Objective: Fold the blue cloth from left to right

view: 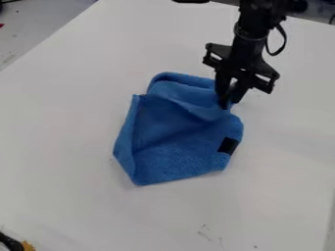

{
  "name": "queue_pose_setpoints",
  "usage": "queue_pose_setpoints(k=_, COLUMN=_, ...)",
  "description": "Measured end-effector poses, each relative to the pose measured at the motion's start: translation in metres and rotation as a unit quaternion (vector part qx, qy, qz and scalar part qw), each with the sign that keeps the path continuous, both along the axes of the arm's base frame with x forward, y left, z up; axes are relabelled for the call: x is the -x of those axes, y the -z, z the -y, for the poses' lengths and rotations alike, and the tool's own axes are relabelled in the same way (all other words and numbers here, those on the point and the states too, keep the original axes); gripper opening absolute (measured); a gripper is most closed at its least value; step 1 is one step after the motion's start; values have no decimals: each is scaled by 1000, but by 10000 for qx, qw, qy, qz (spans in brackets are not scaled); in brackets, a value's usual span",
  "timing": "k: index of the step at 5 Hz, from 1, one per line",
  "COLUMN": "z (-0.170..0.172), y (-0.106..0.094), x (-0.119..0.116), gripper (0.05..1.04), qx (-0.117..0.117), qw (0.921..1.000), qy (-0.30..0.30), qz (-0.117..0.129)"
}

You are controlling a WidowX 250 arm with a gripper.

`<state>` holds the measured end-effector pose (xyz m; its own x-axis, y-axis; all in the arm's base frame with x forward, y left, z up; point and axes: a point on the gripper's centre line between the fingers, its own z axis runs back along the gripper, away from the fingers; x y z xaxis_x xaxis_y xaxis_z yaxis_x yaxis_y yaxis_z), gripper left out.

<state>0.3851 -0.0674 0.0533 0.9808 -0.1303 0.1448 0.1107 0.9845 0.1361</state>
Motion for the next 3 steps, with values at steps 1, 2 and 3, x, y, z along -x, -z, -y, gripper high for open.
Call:
queue_pose_setpoints(k=1, z=1, y=-5, x=1, gripper=805, qx=35, qw=9999, qy=21, qz=143)
queue_pose_setpoints(k=2, z=6, y=-16, x=5, gripper=1003, qx=25, qw=9993, qy=20, qz=372)
queue_pose_setpoints(k=3, z=13, y=-24, x=6, gripper=1005, qx=76, qw=9986, qy=11, qz=531)
